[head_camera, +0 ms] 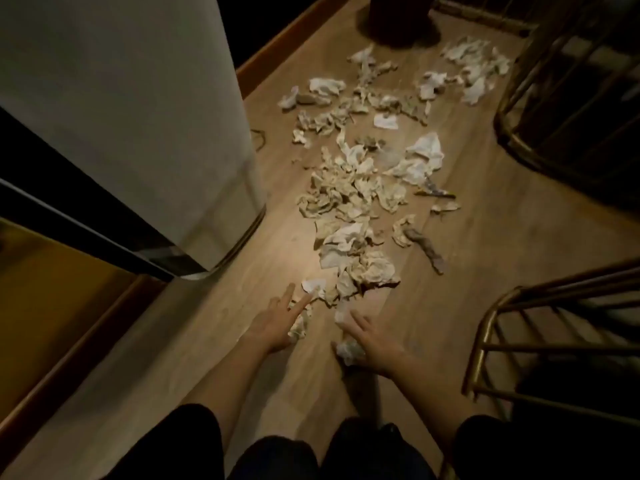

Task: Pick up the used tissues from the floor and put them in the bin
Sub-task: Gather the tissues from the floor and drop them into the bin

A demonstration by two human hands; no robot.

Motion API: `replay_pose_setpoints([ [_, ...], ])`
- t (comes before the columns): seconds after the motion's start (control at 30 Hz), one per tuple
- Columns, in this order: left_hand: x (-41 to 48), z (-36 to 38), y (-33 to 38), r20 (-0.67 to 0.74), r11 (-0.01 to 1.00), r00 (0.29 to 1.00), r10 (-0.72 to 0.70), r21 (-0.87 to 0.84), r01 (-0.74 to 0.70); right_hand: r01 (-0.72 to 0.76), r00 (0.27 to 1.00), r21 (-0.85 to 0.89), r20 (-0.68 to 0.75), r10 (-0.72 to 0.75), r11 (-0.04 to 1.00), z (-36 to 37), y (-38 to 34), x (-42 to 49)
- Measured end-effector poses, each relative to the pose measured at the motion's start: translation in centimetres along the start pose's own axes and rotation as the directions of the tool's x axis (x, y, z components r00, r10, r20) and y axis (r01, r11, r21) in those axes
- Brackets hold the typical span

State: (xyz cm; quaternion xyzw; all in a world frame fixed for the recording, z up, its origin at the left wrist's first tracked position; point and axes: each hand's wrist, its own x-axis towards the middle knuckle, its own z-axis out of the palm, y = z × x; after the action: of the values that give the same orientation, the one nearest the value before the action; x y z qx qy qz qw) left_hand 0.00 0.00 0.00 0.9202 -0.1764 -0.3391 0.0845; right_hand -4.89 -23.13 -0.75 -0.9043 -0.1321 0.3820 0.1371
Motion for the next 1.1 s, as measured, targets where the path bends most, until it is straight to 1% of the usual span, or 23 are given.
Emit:
replay_pose_setpoints([
  [0.03, 1.4, 1.2, -0.2, 0.004, 0.998, 0.999, 0.05, 0.049, -0.05, 0.024, 0.999, -0.03, 0.033, -0.023, 0.999, 1.7, 0.4, 0.9],
  [0.1, 4.2, 3.5, -1.0, -0.008, 0.986, 0.994, 0.112, 0.123, -0.11, 0.058, 0.998, -0.129, 0.032, -0.055, 0.99, 5.2, 2.1, 2.9],
  [0.13, 5.8, 4.3, -1.3, -0.019, 0.983, 0.992, 0.123, 0.143, -0.119, 0.056, 0.998, -0.154, 0.024, -0.053, 0.987, 6.6, 3.0, 3.9],
  [0.2, 8.4, 6.5, -1.8, -0.034, 0.979, 0.988, 0.152, 0.142, -0.146, 0.062, 0.996, -0.164, -0.049, -0.07, 0.985, 9.3, 4.7, 5.9],
  [0.23, 9.4, 7.1, -2.2, -0.049, 0.981, 0.987, 0.156, 0.121, -0.149, 0.089, 0.983, -0.159, -0.144, -0.113, 0.983, 10.4, 5.5, 6.9],
  [0.3, 11.2, 7.6, -2.9, -0.097, 0.983, 0.98, 0.171, 0.078, -0.164, 0.126, 0.928, -0.17, -0.328, -0.177, 0.977, 11.3, 6.6, 9.1],
  [0.33, 11.9, 7.6, -3.2, -0.115, 0.983, 0.976, 0.183, 0.055, -0.177, 0.139, 0.898, -0.176, -0.393, -0.199, 0.975, 11.2, 6.9, 10.1],
  [0.43, 13.4, 7.4, -3.7, -0.232, 0.964, 0.938, 0.259, 0.002, -0.265, 0.173, 0.784, -0.17, -0.573, -0.24, 0.97, 9.5, 6.7, 12.6],
  [0.5, 14.1, 7.1, -4.2, -0.286, 0.967, 0.928, 0.238, -0.018, -0.254, 0.215, 0.72, -0.123, -0.651, -0.242, 0.969, 8.2, 6.1, 13.7],
  [0.53, 14.4, 6.8, -4.6, -0.319, 0.971, 0.923, 0.214, -0.034, -0.237, 0.248, 0.7, -0.082, -0.674, -0.237, 0.965, 7.6, 5.6, 13.9],
  [0.6, 14.5, 5.9, -5.6, -0.422, 0.974, 0.891, 0.168, -0.065, -0.215, 0.293, 0.641, -0.034, -0.735, -0.223, 0.956, 6.6, 4.6, 13.8],
  [0.67, 14.1, 4.9, -6.9, -0.51, 0.981, 0.853, 0.111, -0.083, -0.177, 0.286, 0.561, -0.037, -0.804, -0.198, 0.958, 5.5, 3.6, 13.7],
  [0.7, 13.6, 4.5, -7.7, -0.531, 0.984, 0.843, 0.09, -0.083, -0.157, 0.262, 0.525, -0.044, -0.832, -0.181, 0.964, 5.0, 3.3, 13.9],
  [0.73, 12.8, 4.2, -8.4, -0.535, 0.985, 0.84, 0.085, -0.08, -0.151, 0.22, 0.522, -0.033, -0.84, -0.146, 0.975, 4.4, 3.2, 14.2],
  [0.77, 11.9, 4.1, -9.0, -0.53, 0.985, 0.842, 0.097, -0.071, -0.158, 0.166, 0.557, -0.001, -0.825, -0.095, 0.986, 4.1, 3.1, 14.5],
  [0.87, 8.2, 5.4, -10.6, -0.475, 0.979, 0.864, 0.166, -0.023, -0.201, 0.034, 0.743, 0.13, -0.667, 0.062, 0.991, 4.3, 3.1, 15.7],
  [0.9, 6.8, 6.2, -10.9, -0.429, 0.98, 0.885, 0.179, -0.006, -0.201, 0.008, 0.775, 0.123, -0.628, 0.072, 0.992, 4.9, 3.1, 15.9],
  [0.93, 5.6, 7.4, -11.3, -0.379, 0.983, 0.909, 0.174, 0.009, -0.184, -0.004, 0.78, 0.088, -0.623, 0.058, 0.996, 5.7, 2.9, 16.1],
  [1.0, 3.1, 9.9, -12.3, -0.244, 0.992, 0.962, 0.124, 0.027, -0.121, 0.008, 0.743, 0.035, -0.669, 0.018, 0.999, 7.0, 2.6, 16.1],
  [1.03, 2.2, 11.1, -12.7, -0.195, 0.993, 0.974, 0.117, 0.036, -0.112, 0.028, 0.721, 0.026, -0.693, -0.002, 0.999, 7.4, 2.5, 15.9],
  [1.07, 1.5, 12.0, -12.9, -0.166, 0.992, 0.978, 0.126, 0.033, -0.122, 0.053, 0.705, 0.012, -0.708, -0.029, 0.999, 7.8, 2.3, 15.8],
  [1.1, 1.1, 12.3, -12.7, -0.177, 0.989, 0.974, 0.144, 0.021, -0.143, 0.074, 0.69, -0.012, -0.722, -0.06, 0.997, 8.0, 2.3, 15.7],
])
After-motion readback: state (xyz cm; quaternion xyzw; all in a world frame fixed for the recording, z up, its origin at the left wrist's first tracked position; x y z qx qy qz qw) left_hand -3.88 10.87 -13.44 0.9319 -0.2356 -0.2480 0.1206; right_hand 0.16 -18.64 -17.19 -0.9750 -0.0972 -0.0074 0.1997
